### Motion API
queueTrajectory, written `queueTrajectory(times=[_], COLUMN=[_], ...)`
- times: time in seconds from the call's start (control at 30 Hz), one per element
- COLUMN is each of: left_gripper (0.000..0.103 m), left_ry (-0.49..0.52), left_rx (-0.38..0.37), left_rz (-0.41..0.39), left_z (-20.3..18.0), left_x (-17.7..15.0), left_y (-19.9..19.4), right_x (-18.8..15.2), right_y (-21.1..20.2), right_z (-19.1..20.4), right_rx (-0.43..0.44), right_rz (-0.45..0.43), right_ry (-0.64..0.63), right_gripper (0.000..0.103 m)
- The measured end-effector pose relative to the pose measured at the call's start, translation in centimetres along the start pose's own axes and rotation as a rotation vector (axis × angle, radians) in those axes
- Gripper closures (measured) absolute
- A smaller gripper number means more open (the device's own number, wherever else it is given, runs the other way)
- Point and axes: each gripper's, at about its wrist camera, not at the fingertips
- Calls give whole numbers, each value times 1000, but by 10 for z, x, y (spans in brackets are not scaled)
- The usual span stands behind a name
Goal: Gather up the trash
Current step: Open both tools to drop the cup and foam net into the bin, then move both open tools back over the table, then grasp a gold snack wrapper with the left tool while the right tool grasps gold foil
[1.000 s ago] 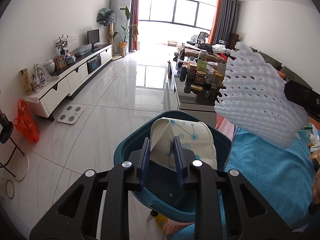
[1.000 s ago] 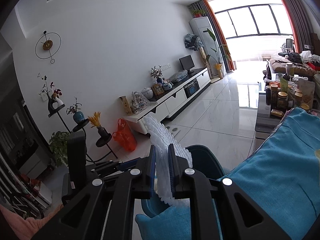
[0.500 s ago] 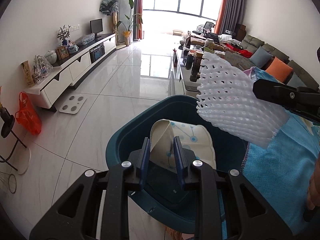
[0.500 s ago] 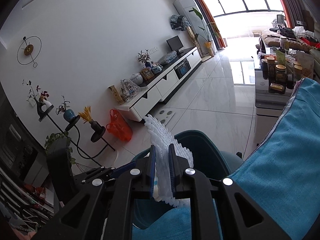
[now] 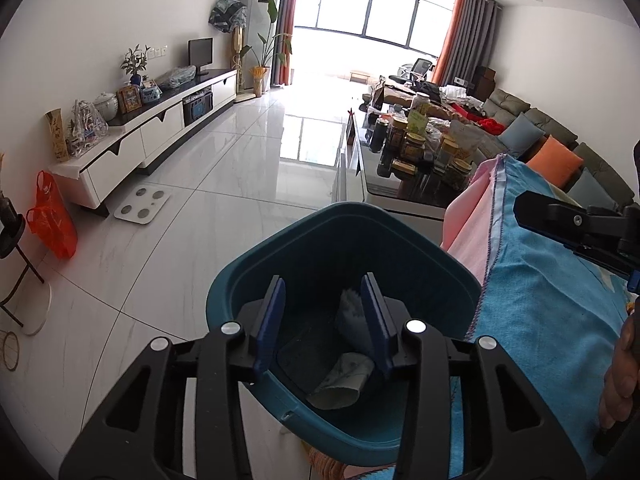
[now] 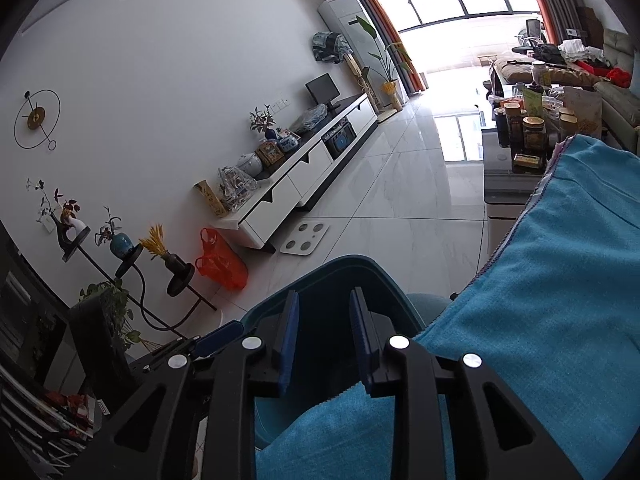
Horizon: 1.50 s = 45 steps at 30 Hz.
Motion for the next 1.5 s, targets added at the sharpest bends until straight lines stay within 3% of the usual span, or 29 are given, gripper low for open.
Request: queueTrajectory(times=[0.17, 0.4, 0.6, 0.8, 1.13, 1.33, 1.43, 1.5], left_gripper=[48, 39, 36, 35, 28, 27, 32, 43], left_ry=[34, 112, 221, 326, 448, 501, 505, 496], left_rx=[-63, -228, -420, -538, -645, -636, -632, -640], left_rz=[-68, -93, -11, 103, 241, 301, 350, 387], left_z=[-14, -56, -117, -179, -270, -298, -307, -309], left_x=[-5, -18, -55, -104, -152, -165, -171, -174], left_y=[-49, -102, -117, -111, -91, -78, -70, -64], right_x=[-6, -22, -50, -90, -156, -177, -182, -185], right_y=[-35, -104, -167, -224, -300, -322, -324, -323], right_z=[3, 3, -7, -33, -92, -115, -122, -124], right_rx=[-28, -100, -215, -362, -567, -620, -623, -622], right_rz=[-41, -109, -147, -158, -177, -174, -163, -154], right_ry=[-41, -75, -59, 5, 179, 223, 235, 240], right_gripper=[71, 65, 64, 62, 60, 58, 57, 57])
Point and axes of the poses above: each gripper's, at about its wrist camera, not at the fingertips, and y roughly the way its jaws point, z to its left, x to its top, and after that the axes turned 15 degrees about -y, right-handed
